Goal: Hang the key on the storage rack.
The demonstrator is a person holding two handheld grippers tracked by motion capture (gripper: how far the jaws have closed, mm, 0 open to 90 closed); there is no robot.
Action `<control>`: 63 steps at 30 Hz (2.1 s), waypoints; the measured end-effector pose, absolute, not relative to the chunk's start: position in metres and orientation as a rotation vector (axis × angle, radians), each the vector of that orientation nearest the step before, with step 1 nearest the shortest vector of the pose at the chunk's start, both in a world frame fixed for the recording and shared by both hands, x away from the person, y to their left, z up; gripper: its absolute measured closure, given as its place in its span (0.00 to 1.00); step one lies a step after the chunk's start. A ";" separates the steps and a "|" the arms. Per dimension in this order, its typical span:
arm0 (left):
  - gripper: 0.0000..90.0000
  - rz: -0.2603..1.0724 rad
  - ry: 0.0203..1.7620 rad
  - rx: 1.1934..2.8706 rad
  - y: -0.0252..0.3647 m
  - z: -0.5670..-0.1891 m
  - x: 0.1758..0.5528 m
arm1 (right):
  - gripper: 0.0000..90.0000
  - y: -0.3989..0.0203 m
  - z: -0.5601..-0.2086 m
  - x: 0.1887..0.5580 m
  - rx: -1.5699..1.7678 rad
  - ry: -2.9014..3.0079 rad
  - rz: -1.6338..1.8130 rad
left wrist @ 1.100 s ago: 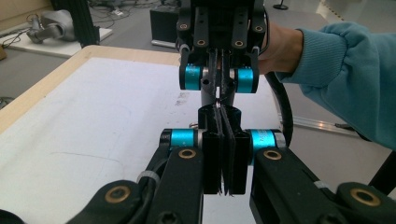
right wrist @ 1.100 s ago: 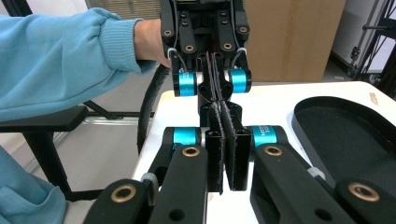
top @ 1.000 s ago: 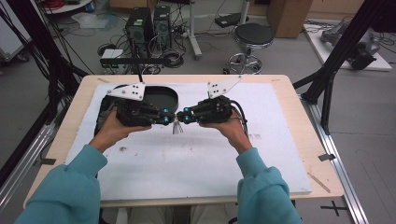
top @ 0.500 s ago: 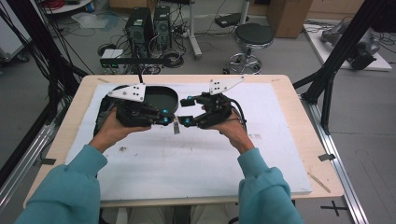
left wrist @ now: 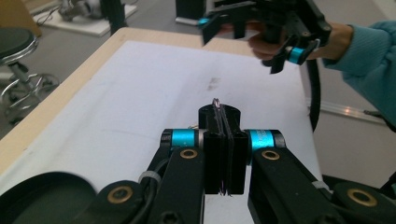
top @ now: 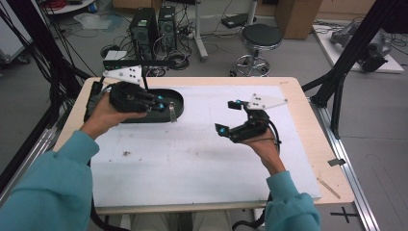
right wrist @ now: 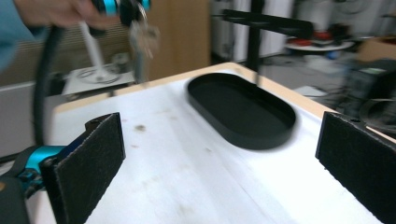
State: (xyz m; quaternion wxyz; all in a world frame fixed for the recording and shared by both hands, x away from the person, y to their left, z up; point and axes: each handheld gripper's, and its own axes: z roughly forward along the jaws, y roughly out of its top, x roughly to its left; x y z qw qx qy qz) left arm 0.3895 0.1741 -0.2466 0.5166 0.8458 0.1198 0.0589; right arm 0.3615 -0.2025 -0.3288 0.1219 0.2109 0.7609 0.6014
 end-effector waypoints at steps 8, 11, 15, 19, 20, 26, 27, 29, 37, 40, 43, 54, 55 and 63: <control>0.98 0.200 0.341 2.087 0.197 -0.225 0.415 | 0.01 -0.256 -0.361 0.333 0.810 1.986 1.699; 0.98 0.227 0.380 2.111 0.206 -0.221 0.425 | 0.00 -0.267 -0.374 0.328 0.856 1.935 1.657; 0.98 0.255 0.436 2.141 0.217 -0.216 0.441 | 0.00 -0.278 -0.393 0.326 0.918 1.898 1.631; 0.98 0.269 0.486 2.167 0.222 -0.216 0.456 | 0.00 -0.283 -0.407 0.324 0.939 1.862 1.604; 0.98 0.275 0.500 2.183 0.224 -0.217 0.461 | 0.00 -0.284 -0.410 0.323 0.950 1.862 1.598; 0.98 0.291 0.565 2.215 0.226 -0.220 0.482 | 0.01 -0.293 -0.426 0.320 0.979 1.807 1.610; 0.98 0.293 0.572 2.222 0.226 -0.220 0.485 | 0.00 -0.295 -0.429 0.319 0.988 1.800 1.621; 0.98 0.295 0.583 2.229 0.224 -0.221 0.491 | 0.00 -0.299 -0.433 0.318 1.005 1.767 1.635; 0.98 0.309 0.644 2.272 0.217 -0.229 0.512 | 0.00 -0.308 -0.447 0.314 1.026 1.718 1.631; 0.98 0.311 0.657 2.276 0.218 -0.231 0.515 | 0.00 -0.309 -0.448 0.313 1.025 1.718 1.618; 0.98 0.315 0.665 2.288 0.218 -0.234 0.518 | 0.00 -0.309 -0.448 0.313 1.016 1.712 1.618; 0.98 0.329 0.715 2.308 0.216 -0.246 0.530 | 0.01 -0.308 -0.449 0.310 0.980 1.709 1.620; 0.98 0.330 0.719 2.309 0.217 -0.246 0.531 | 0.01 -0.308 -0.449 0.310 0.978 1.710 1.620; 0.98 0.344 0.760 2.316 0.216 -0.250 0.535 | 0.01 -0.307 -0.449 0.309 0.975 1.711 1.613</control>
